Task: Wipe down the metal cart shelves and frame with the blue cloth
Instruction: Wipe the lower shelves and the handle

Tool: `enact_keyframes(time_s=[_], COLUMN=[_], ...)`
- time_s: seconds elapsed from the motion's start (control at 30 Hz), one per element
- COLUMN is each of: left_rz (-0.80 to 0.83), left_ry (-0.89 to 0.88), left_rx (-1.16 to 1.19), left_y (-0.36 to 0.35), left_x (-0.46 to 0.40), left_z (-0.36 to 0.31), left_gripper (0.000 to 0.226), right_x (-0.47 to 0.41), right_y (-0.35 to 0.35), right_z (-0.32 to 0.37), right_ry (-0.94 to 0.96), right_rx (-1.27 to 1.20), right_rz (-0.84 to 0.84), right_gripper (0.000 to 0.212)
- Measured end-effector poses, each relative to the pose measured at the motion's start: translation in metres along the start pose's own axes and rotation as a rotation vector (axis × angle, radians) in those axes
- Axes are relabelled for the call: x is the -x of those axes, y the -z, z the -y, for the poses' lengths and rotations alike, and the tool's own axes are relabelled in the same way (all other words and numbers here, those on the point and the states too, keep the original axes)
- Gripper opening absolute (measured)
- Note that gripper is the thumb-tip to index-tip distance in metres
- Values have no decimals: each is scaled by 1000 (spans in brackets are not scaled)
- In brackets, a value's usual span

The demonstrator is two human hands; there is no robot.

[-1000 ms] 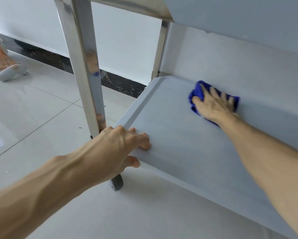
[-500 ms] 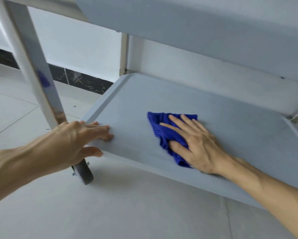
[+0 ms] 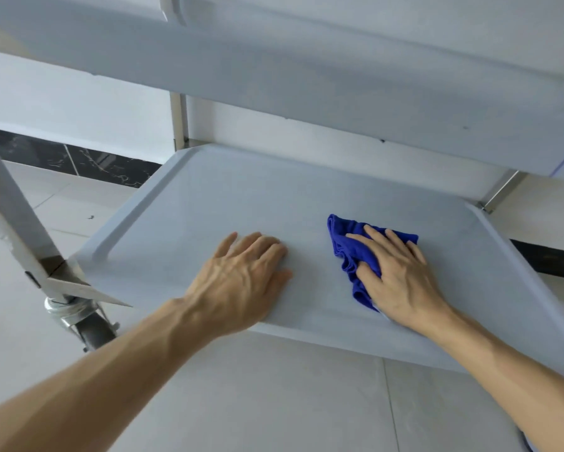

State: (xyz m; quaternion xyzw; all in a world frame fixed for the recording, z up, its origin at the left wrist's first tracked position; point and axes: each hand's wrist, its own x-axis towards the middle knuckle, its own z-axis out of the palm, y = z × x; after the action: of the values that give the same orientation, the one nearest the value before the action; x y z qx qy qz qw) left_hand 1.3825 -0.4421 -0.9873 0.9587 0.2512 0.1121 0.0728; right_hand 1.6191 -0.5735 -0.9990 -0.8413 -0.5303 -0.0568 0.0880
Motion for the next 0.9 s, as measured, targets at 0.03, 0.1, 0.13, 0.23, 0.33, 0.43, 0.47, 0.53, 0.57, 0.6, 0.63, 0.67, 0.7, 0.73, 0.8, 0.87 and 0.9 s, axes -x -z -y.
enact_keyframes(time_s=[0.03,0.1,0.13,0.23,0.33,0.43,0.47,0.53,0.57,0.6,0.63,0.67,0.7,0.73,0.8,0.87,0.9], left_rz=[-41,-108,-121,-143,-151,-166,-168,-166,-165,-159,-152,-148,-148,-147,-136,-124,-116], left_ry=[6,9,6,2,6,16,33,84,108,125,133,133,133,135,138,144,148], left_rx=[31,67,63,44,41,41,43,49,46,41,37,36,37,37,30,19,14], left_y=[-3,-7,-9,-9,-7,-10,-10,-10,-10,-10,-10,-10,-11,-11,-10,-10,-9], left_x=[2,5,5,3,1,0,0,1,1,2,2,3,3,3,2,1,0], left_z=[-1,0,0,1,1,1,2,3,3,3,3,2,2,1,0,-2,-2], left_gripper=[58,56,53,46,41,40,41,46,49,49,49,47,45,43,42,41,41], right_x=[0,-9,-19,-63,-102,-105,-96,-67,-47,-24,-1,18,32,37,28,-3,-24], right_y=[-2,-1,0,0,-8,-15,-14,-6,-2,2,6,10,12,16,19,16,13], right_z=[0,-9,-18,-39,-27,5,14,23,22,21,16,7,-5,-18,-45,-65,-71], right_ry=[8,30,18,-172,-375,-257,-181,-50,28,121,216,305,379,429,436,279,162], right_rx=[-9,-29,-29,8,30,71,75,69,62,43,7,-37,-78,-110,-116,-86,-61], right_rz=[-4,-20,-28,-6,75,133,140,141,144,145,147,151,159,169,169,114,75], right_gripper=[50,58,59,51,49,56,59,64,67,67,66,63,59,57,56,58,58])
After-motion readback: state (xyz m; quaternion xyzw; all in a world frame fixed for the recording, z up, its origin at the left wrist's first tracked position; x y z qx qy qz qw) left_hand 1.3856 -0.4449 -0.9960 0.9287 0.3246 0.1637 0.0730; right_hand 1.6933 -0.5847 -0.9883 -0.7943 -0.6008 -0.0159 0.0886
